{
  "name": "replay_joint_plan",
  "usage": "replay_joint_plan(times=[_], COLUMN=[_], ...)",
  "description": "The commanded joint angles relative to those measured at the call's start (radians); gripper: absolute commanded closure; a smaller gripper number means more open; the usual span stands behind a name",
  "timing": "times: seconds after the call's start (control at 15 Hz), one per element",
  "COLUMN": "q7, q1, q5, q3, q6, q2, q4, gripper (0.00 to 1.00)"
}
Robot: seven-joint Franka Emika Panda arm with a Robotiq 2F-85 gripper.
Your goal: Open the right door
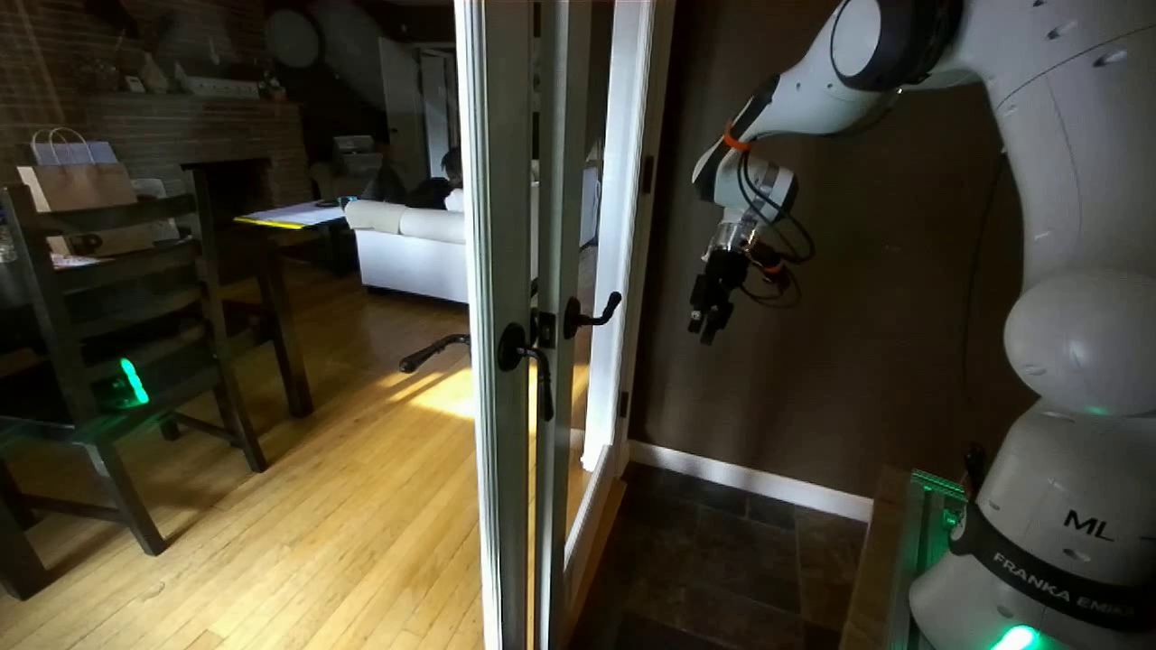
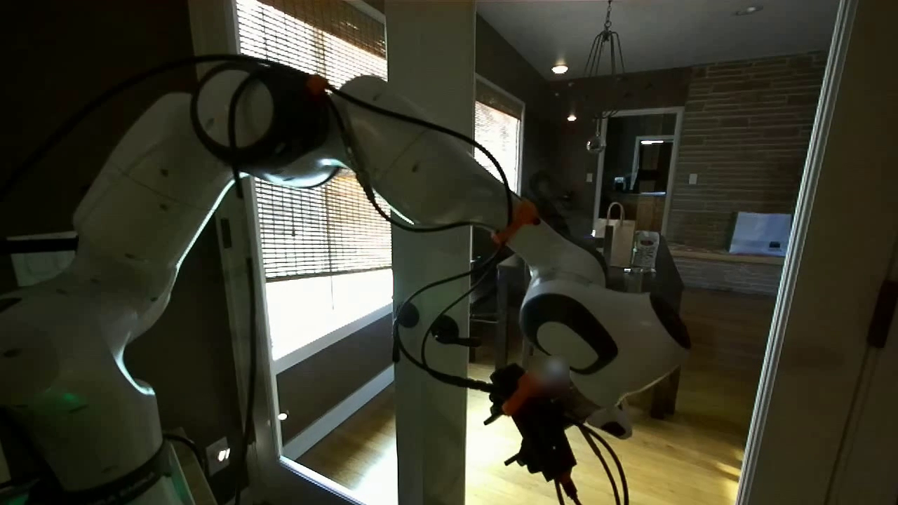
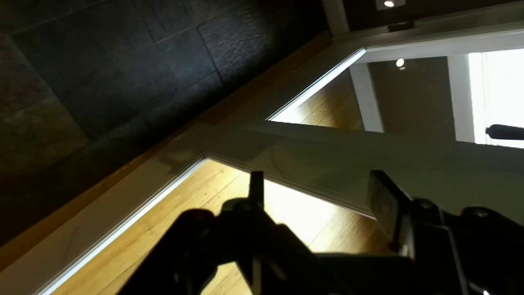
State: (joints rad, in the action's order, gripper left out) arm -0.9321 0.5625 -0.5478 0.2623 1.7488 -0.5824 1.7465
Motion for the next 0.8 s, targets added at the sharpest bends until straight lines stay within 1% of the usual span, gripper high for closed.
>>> replay_joint_plan(times=[0.0,0.07,0.2,0.4,0.47,0.6,0.73], q7=[-0.043,-0.05,-0.05,-0.034,-0.03,-0.031,-0.03], q1=[-0.059,-0.081,-0.125,-0.199,-0.168,-0.21,-0.219], q5=[0.085,0.103,0.132,0.148,0.114,0.121,0.123], q3=[-0.01,-0.008,-0.014,-0.034,-0.018,-0.022,-0.02], q6=[0.179,0.222,0.318,0.496,0.384,0.452,0.468], q2=[0.242,0.294,0.394,0.54,0.408,0.483,0.513], q4=[0.238,0.284,0.376,0.524,0.377,0.457,0.49], gripper=[0.02,0.0,0.0,0.0,0.0,0.0,0.0])
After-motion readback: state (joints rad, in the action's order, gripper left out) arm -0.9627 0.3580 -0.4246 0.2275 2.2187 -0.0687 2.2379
